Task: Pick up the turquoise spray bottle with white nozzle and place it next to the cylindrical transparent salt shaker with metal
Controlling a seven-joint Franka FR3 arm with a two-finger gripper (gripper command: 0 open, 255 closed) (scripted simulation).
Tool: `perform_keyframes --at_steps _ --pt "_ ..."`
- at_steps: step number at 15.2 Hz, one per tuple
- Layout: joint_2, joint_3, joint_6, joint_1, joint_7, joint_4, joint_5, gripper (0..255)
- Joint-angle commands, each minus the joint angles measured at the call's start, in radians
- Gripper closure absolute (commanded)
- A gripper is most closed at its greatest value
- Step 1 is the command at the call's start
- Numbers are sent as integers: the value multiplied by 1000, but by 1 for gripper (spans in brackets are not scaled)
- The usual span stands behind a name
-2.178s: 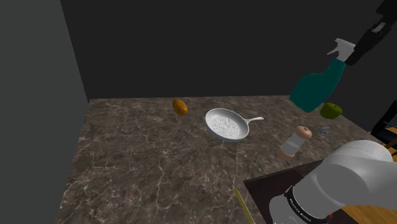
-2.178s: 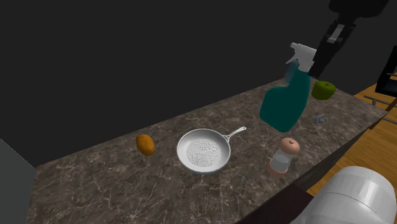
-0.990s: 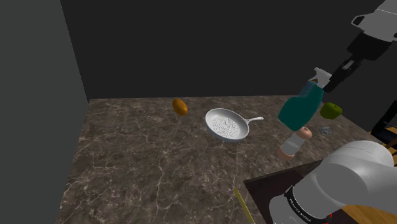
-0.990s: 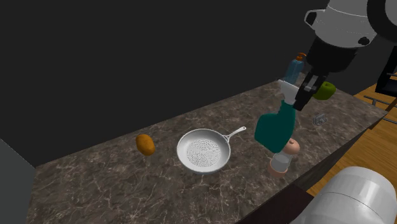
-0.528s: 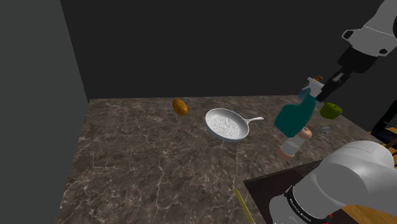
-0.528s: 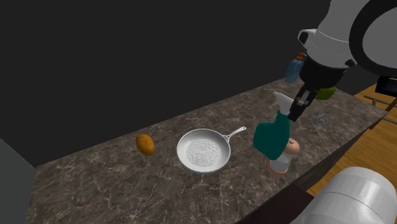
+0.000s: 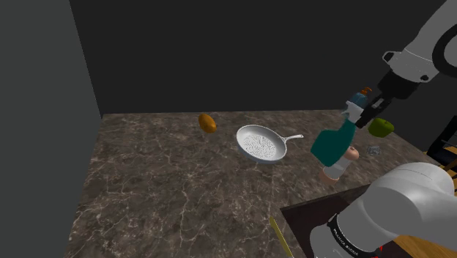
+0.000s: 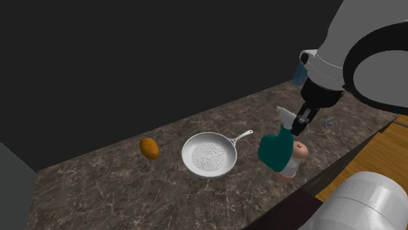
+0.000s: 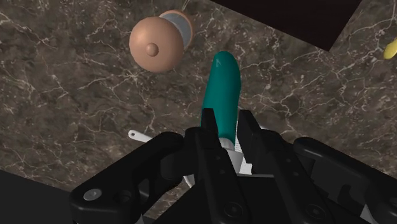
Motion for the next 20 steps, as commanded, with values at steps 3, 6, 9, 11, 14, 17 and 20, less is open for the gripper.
perform_keyframes --at_steps 3,6,9,11,14,17,20 --pt "-23 -16 38 -9 2 -60 -16 255" --pt "-39 -29 66 -17 3 -105 -29 255" --pt "-53 -42 95 -26 4 -149 -42 255" --pt "-62 -51 115 -33 5 -178 -52 255" --pt "-73 -67 146 -44 5 -221 -68 255" --pt "-82 -83 178 -56 5 -263 -86 255" --pt "-86 -94 198 -64 5 -288 -97 255"
